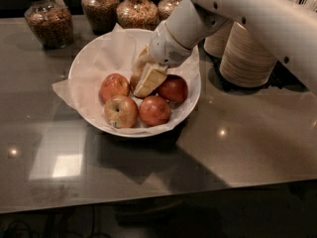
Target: Pick apple from white bowl
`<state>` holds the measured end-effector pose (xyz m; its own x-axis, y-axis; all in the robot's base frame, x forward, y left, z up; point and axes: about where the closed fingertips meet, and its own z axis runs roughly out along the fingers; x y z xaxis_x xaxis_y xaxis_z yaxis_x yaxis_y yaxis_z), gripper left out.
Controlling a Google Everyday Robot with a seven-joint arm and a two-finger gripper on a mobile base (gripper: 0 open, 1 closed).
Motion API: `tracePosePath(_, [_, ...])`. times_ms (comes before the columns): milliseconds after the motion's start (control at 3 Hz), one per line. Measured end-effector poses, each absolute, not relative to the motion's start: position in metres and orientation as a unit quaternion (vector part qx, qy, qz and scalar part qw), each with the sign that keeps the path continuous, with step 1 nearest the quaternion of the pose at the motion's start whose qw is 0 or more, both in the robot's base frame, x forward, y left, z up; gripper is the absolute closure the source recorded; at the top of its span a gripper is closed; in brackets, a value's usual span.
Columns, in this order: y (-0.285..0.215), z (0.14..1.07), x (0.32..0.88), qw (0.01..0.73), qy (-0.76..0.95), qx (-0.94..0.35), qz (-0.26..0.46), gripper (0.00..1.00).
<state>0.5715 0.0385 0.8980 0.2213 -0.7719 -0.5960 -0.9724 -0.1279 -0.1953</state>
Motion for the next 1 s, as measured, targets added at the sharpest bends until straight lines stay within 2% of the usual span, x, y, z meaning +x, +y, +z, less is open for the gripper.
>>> tracePosePath(1000, [0.009, 1.028, 0.52, 0.444, 0.525, -0.703, 0.182, 1.0])
